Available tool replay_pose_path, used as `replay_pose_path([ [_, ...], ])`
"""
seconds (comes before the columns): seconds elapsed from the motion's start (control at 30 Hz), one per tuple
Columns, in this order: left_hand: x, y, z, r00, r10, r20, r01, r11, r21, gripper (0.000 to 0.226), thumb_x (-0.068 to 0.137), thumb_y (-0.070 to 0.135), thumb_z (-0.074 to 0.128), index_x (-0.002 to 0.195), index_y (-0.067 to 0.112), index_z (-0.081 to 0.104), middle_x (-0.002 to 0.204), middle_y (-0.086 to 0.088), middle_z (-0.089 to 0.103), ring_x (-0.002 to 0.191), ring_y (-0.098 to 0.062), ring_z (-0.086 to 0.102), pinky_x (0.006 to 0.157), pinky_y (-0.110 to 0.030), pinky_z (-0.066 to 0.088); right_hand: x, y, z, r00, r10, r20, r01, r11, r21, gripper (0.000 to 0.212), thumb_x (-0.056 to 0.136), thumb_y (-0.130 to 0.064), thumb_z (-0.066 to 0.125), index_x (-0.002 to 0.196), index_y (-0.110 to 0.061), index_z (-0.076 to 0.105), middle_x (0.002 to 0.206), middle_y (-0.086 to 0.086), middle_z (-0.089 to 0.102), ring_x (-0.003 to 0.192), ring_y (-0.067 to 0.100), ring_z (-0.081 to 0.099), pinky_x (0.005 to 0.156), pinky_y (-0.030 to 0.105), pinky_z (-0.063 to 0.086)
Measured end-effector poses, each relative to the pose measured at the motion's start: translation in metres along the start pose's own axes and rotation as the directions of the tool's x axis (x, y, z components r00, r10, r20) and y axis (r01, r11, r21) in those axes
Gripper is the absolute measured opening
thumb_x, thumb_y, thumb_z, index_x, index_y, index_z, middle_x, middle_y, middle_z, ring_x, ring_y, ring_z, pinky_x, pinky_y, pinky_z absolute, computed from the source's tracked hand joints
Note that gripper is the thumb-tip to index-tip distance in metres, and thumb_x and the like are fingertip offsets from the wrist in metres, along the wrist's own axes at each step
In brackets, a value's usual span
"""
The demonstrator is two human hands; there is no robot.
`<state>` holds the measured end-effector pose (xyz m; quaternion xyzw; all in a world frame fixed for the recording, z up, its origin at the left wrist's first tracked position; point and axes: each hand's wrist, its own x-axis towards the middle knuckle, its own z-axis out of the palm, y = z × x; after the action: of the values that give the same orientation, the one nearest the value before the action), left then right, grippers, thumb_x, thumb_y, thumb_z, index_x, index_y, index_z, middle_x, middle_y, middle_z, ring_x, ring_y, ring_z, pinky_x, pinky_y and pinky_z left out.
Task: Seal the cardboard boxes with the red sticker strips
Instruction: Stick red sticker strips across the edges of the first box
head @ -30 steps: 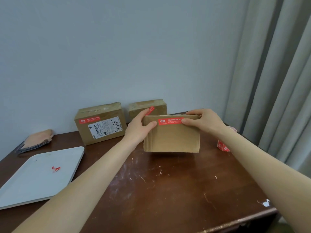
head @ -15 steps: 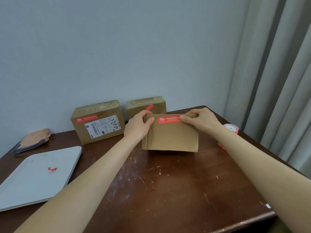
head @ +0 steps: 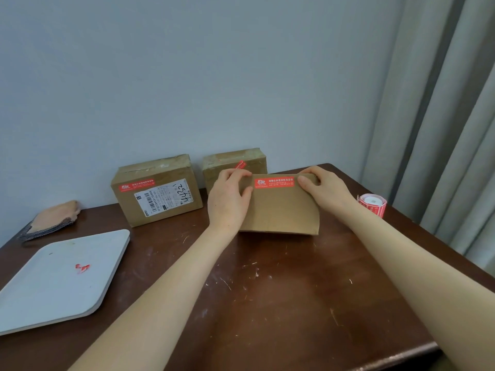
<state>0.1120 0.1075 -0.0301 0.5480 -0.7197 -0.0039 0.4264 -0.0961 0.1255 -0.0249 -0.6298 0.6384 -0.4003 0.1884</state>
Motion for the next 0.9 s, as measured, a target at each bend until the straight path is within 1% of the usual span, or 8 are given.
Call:
replay_pose_path([
  [0.2, -0.005, 0.009, 0.001, 0.996, -0.079, -0.037, 0.078, 0.996, -0.042, 0.019, 0.088, 0.024, 0.061, 0.107, 0.025, 0.067, 0.125, 0.009, 0.056, 0.107, -0.01, 0.055, 0.078, -0.016, 0.03, -0.002, 0.001, 0.002, 1.0, -0.009, -0.021, 0.009, 1.0, 0.004, 0.019, 0.096, -0.035, 0.046, 0.109, -0.029, 0.059, 0.108, -0.004, 0.061, 0.097, 0.015, 0.053, 0.075, 0.031, 0.038],
  [0.3, -0.005, 0.01, 0.003, 0.993, -0.116, -0.033, 0.113, 0.992, -0.06, 0.02, 0.088, 0.028, 0.062, 0.106, 0.025, 0.069, 0.131, 0.009, 0.053, 0.115, -0.011, 0.053, 0.087, -0.022, 0.034, -0.003, 0.001, 0.001, 1.0, -0.003, -0.023, 0.003, 1.0, 0.014, 0.02, 0.096, -0.035, 0.047, 0.11, -0.03, 0.06, 0.108, -0.005, 0.06, 0.099, 0.016, 0.053, 0.075, 0.031, 0.037],
  [0.4, -0.006, 0.012, 0.005, 0.99, -0.135, -0.036, 0.132, 0.989, -0.073, 0.02, 0.088, 0.03, 0.063, 0.106, 0.025, 0.07, 0.133, 0.009, 0.053, 0.116, -0.011, 0.053, 0.094, -0.028, 0.039, -0.004, 0.001, 0.001, 1.0, -0.008, -0.021, 0.008, 1.0, 0.029, 0.018, 0.095, -0.035, 0.049, 0.108, -0.031, 0.06, 0.109, -0.004, 0.061, 0.1, 0.016, 0.054, 0.076, 0.03, 0.038],
  [0.53, -0.008, 0.014, 0.007, 0.988, -0.15, -0.046, 0.146, 0.985, -0.088, 0.021, 0.087, 0.03, 0.064, 0.107, 0.025, 0.069, 0.132, 0.009, 0.053, 0.114, -0.011, 0.054, 0.092, -0.026, 0.037, -0.004, 0.001, 0.001, 1.0, -0.01, -0.02, 0.01, 1.0, 0.029, 0.017, 0.093, -0.037, 0.051, 0.107, -0.038, 0.06, 0.112, -0.006, 0.061, 0.103, 0.017, 0.056, 0.085, 0.036, 0.046],
  [0.6, -0.008, 0.013, 0.008, 0.987, -0.153, -0.053, 0.148, 0.985, -0.093, 0.02, 0.087, 0.029, 0.064, 0.106, 0.025, 0.069, 0.131, 0.009, 0.054, 0.113, -0.011, 0.054, 0.091, -0.026, 0.038, -0.005, 0.0, 0.0, 1.0, -0.007, -0.023, 0.007, 1.0, 0.007, 0.018, 0.09, -0.043, 0.054, 0.105, -0.037, 0.06, 0.111, -0.007, 0.061, 0.103, 0.017, 0.056, 0.088, 0.039, 0.047],
  [0.7, -0.008, 0.012, 0.009, 0.987, -0.147, -0.064, 0.14, 0.984, -0.111, 0.018, 0.086, 0.028, 0.065, 0.103, 0.025, 0.069, 0.129, 0.01, 0.055, 0.109, -0.012, 0.056, 0.091, -0.029, 0.042, -0.007, -0.003, 0.002, 0.999, 0.004, -0.053, -0.005, 1.0, -0.016, 0.028, 0.084, -0.053, 0.059, 0.106, -0.035, 0.061, 0.109, -0.007, 0.061, 0.102, 0.016, 0.056, 0.088, 0.042, 0.049],
  [0.77, -0.008, 0.013, 0.009, 0.988, -0.141, -0.068, 0.133, 0.985, -0.113, 0.017, 0.085, 0.027, 0.066, 0.102, 0.025, 0.069, 0.127, 0.01, 0.056, 0.105, -0.012, 0.058, 0.088, -0.029, 0.044, -0.008, -0.003, 0.004, 0.997, 0.004, -0.075, -0.007, 0.999, -0.034, 0.026, 0.084, -0.052, 0.059, 0.104, -0.035, 0.06, 0.107, -0.008, 0.061, 0.101, 0.016, 0.056, 0.087, 0.042, 0.049],
  [0.9, -0.008, 0.014, 0.009, 0.986, -0.144, -0.085, 0.135, 0.986, -0.101, 0.015, 0.085, 0.028, 0.066, 0.099, 0.025, 0.069, 0.124, 0.01, 0.057, 0.097, -0.011, 0.059, 0.078, -0.02, 0.035, -0.008, -0.003, 0.003, 0.997, 0.009, -0.079, -0.011, 1.0, -0.021, 0.018, 0.084, -0.05, 0.06, 0.098, -0.039, 0.059, 0.101, -0.011, 0.06, 0.098, 0.016, 0.056, 0.085, 0.041, 0.048],
])
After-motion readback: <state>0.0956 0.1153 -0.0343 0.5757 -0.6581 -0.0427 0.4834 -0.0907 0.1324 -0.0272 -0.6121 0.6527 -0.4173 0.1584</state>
